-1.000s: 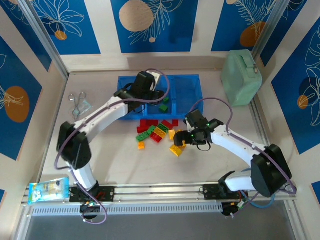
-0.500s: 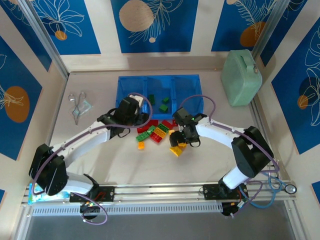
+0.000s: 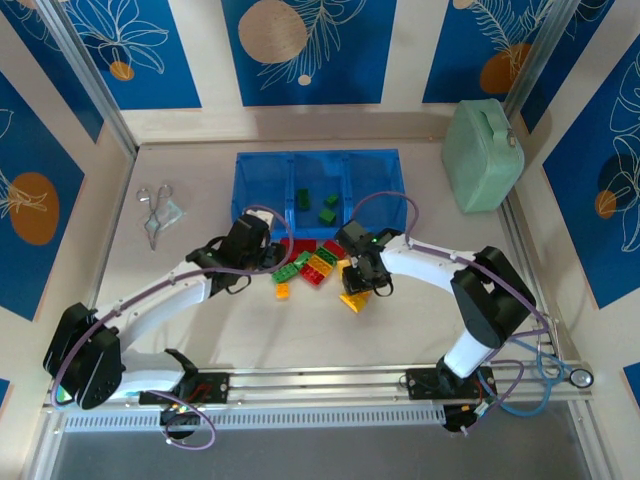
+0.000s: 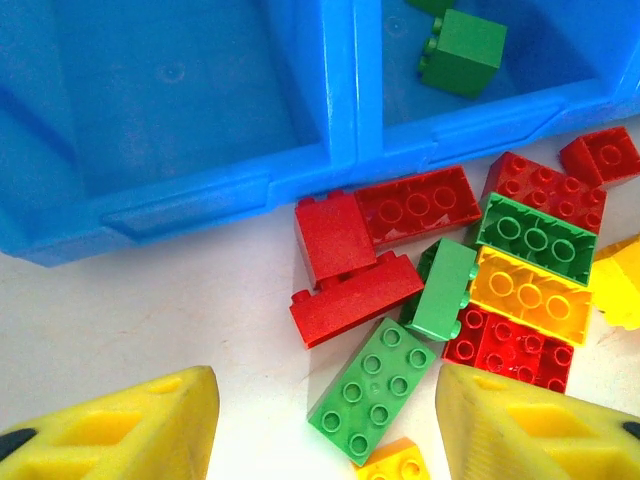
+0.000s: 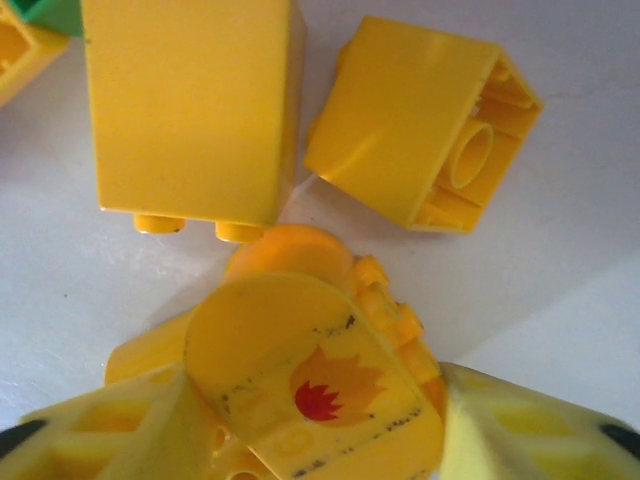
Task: Sort the legos into containers by color
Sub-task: Pick up the lego from the center of the table, then place the lego in the container.
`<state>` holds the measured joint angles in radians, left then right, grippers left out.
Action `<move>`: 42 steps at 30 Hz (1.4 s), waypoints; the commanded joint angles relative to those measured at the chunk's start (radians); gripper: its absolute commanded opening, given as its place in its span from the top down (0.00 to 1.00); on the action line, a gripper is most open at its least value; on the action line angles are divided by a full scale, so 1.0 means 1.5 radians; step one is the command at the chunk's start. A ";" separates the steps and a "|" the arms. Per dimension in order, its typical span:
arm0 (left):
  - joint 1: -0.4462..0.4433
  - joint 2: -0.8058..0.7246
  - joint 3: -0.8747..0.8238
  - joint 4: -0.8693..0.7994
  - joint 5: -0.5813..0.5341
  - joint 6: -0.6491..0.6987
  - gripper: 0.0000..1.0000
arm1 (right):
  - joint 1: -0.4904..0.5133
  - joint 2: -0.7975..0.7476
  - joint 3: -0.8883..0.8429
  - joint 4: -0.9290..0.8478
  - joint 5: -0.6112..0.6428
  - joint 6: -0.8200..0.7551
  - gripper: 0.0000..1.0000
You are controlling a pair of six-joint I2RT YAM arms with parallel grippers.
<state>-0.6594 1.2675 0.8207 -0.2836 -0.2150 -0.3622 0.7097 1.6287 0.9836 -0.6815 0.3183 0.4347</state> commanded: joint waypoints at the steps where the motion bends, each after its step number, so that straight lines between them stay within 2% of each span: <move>1: -0.003 -0.030 -0.016 0.008 -0.021 -0.011 0.41 | 0.011 -0.007 0.016 -0.035 0.035 0.007 0.59; 11: -0.001 -0.112 -0.073 0.001 -0.051 -0.026 0.41 | 0.024 -0.072 0.070 -0.079 0.048 0.009 0.63; 15: -0.001 -0.141 -0.106 0.002 -0.058 -0.045 0.41 | 0.029 -0.090 0.126 -0.075 0.035 -0.002 0.64; 18: -0.002 -0.150 -0.136 0.011 -0.037 -0.073 0.41 | 0.028 -0.070 0.194 -0.059 0.014 -0.020 0.64; 22: -0.004 -0.154 -0.171 0.020 0.006 -0.112 0.42 | 0.029 0.002 0.319 -0.059 -0.008 -0.046 0.64; 31: -0.020 -0.245 -0.263 -0.012 0.011 -0.170 0.42 | 0.040 0.233 0.630 -0.100 -0.062 -0.085 0.64; 36: -0.024 -0.279 -0.303 -0.009 0.048 -0.189 0.42 | 0.048 0.364 0.801 -0.150 -0.054 -0.102 0.64; 42: -0.036 -0.289 -0.316 -0.022 0.057 -0.195 0.41 | 0.057 0.490 0.970 -0.202 -0.046 -0.122 0.63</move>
<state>-0.6991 0.8539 0.3603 -0.2947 -0.1558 -0.6323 0.7849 2.3146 2.3497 -0.9104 0.2584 0.2848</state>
